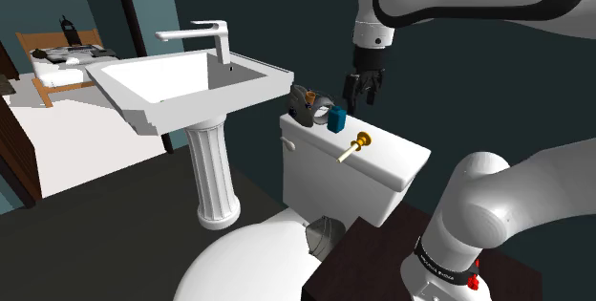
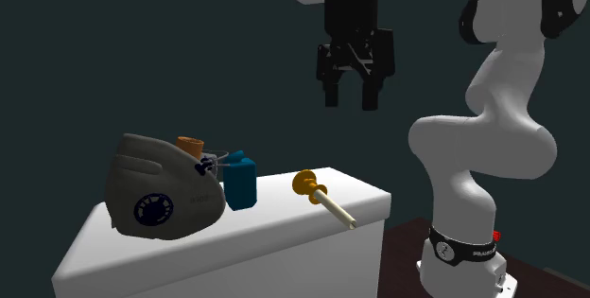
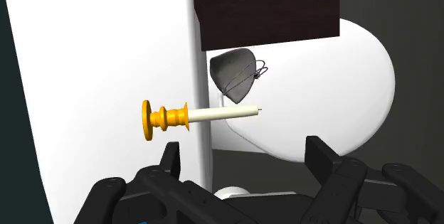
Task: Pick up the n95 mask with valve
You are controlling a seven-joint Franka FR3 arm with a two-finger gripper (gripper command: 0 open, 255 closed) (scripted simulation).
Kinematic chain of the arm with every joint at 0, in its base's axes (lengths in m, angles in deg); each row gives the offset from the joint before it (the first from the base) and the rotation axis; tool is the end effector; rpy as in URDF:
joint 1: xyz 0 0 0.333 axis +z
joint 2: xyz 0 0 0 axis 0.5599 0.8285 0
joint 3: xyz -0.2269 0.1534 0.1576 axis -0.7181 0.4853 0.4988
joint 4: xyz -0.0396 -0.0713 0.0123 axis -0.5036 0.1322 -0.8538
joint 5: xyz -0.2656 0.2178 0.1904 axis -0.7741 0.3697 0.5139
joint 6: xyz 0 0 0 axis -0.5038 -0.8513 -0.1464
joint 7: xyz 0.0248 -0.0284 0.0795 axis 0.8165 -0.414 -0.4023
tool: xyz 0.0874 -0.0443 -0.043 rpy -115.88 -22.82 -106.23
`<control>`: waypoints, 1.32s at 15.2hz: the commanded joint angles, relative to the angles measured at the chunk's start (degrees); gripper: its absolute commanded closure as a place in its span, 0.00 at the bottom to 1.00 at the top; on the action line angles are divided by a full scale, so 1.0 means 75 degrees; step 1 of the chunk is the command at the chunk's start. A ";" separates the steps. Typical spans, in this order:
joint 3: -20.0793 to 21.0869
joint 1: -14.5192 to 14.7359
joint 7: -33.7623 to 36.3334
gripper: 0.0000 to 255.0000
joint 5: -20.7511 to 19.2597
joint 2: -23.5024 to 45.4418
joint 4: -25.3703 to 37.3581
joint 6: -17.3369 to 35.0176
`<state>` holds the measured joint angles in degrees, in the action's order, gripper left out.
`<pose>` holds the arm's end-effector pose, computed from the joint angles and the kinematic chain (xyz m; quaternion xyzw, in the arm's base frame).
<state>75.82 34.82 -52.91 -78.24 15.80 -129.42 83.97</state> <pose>0.3106 -0.0314 0.5722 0.9990 -0.0430 -0.0118 0.0062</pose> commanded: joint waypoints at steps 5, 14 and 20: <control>-0.0422 0.0103 -0.0555 0.00 0.0043 0.0984 0.0371 0.0876; -0.1282 0.0463 -0.1983 0.00 0.0700 0.3391 0.1823 0.2308; -0.1536 0.0570 -0.2602 0.00 0.1163 0.4332 0.2376 0.2798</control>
<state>64.44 39.06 -72.02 -69.79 47.72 -111.48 104.21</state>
